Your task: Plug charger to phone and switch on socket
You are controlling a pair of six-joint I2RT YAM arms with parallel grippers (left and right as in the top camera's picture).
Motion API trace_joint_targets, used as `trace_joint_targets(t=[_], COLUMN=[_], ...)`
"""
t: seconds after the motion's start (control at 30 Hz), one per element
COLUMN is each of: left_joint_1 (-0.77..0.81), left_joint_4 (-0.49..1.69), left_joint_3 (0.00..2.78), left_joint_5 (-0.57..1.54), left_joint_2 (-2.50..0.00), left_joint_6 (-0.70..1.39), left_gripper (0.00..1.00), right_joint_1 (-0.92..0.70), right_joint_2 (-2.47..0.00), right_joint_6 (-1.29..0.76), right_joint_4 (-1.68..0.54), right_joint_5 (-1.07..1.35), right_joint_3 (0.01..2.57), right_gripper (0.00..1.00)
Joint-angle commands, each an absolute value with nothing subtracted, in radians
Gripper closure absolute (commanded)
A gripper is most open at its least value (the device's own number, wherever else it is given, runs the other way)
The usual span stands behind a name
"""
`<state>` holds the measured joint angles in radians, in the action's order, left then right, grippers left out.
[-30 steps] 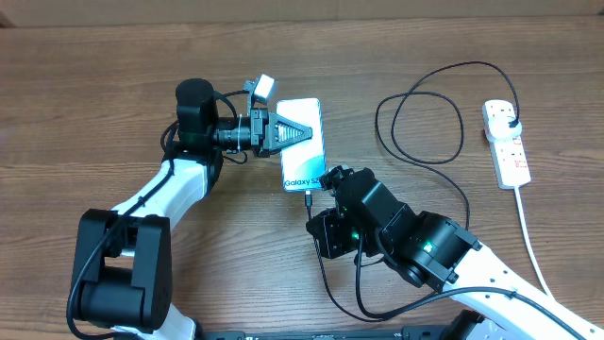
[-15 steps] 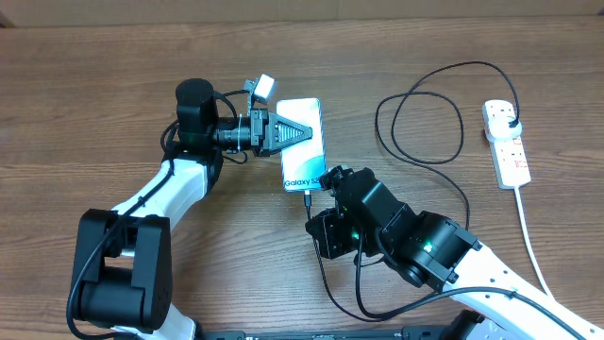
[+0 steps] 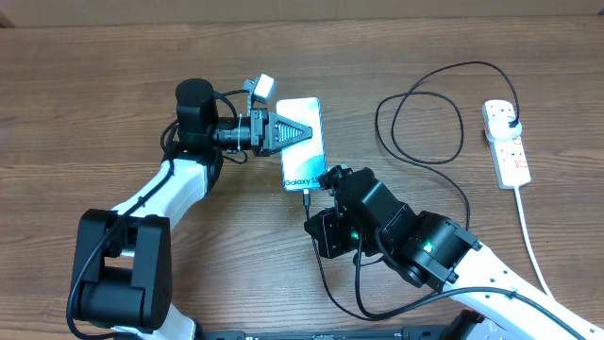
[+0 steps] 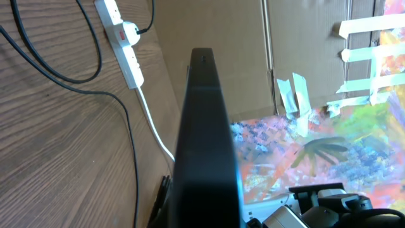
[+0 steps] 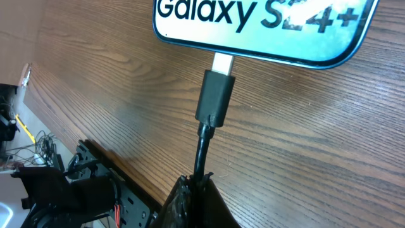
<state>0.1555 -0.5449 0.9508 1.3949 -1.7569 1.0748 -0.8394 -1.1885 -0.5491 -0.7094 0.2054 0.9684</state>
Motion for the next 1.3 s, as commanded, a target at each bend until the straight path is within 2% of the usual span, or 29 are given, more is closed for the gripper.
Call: trace_joint_targets(t=[0.0,0.7,1.27], left_joint_1=[0.152,0.152,0.152], left_joint_4=[-0.546,-0.547,-0.546], left_joint_3=[0.981,0.981,0.979], left_joint_5=[1.407,1.450,1.464], left_joint_2=[-1.752,-1.752,-1.752], left_joint_6=[1.101,1.121,1.024], left_gripper=[0.96,0.96,0.96], right_joint_1=[-0.842,-0.842,-0.842], right_joint_2=[-1.185,-1.185,-1.185], right_joint_6=[-0.542,-0.542,-0.542], right_joint_4=[-0.700,-0.707,-0.685], right_joint_5=[0.202,0.176,0.157], right_joint_3=[0.970,0.970,0.970], right_gripper=[0.96,0.96,0.96])
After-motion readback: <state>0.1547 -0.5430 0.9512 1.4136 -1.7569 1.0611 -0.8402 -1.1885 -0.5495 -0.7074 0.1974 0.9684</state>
